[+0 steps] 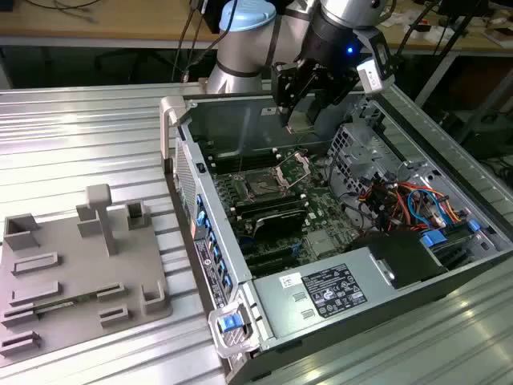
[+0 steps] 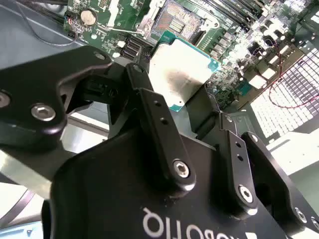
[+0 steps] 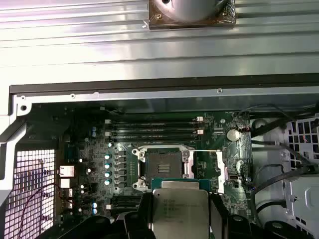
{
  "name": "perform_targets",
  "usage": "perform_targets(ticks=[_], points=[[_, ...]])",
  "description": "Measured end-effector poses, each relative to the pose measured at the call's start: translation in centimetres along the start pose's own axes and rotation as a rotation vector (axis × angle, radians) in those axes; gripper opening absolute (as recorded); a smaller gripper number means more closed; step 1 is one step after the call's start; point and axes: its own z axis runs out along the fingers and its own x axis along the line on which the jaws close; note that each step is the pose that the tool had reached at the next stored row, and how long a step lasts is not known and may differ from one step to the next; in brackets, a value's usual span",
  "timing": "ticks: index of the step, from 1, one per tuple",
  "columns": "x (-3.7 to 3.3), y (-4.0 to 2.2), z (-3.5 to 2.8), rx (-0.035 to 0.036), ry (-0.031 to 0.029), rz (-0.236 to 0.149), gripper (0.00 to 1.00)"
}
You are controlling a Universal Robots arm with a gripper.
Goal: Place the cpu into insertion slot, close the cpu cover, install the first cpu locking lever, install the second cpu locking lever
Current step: 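Place the cpu into insertion slot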
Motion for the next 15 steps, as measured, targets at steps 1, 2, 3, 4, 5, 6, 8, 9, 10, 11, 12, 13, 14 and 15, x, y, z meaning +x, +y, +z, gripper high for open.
perform_targets(ticks=[1, 2, 3, 4, 5, 6, 8, 9, 10, 11, 12, 13, 14, 15], points=[[0.00, 0.00, 0.00, 0.0000, 0.0000, 0.000, 0.55], [0.00, 0.00, 0.00, 0.0000, 0.0000, 0.000, 0.55], [0.00, 0.00, 0.00, 0.0000, 0.0000, 0.000, 0.55], [0.00, 0.00, 0.00, 0.0000, 0.0000, 0.000, 0.55], [0.00, 0.00, 0.00, 0.0000, 0.0000, 0.000, 0.55], [0.00, 0.00, 0.00, 0.0000, -0.0001, 0.001, 0.55], [0.00, 0.00, 0.01, -0.0002, -0.0010, 0.012, 0.55], [0.00, 0.00, 0.01, -0.0002, -0.0017, 0.020, 0.55], [0.01, 0.00, 0.02, -0.0003, -0.0024, 0.028, 0.55], [0.01, -0.01, 0.04, -0.0005, -0.0033, 0.037, 0.55], [0.01, -0.01, 0.05, -0.0007, -0.0040, 0.045, 0.55], [0.02, -0.01, 0.08, -0.0011, -0.0055, 0.062, 0.55], [0.08, -0.01, 0.09, -0.0013, -0.0063, 0.071, 0.55], [0.11, -0.01, 0.10, -0.0015, -0.0065, 0.074, 0.55]])
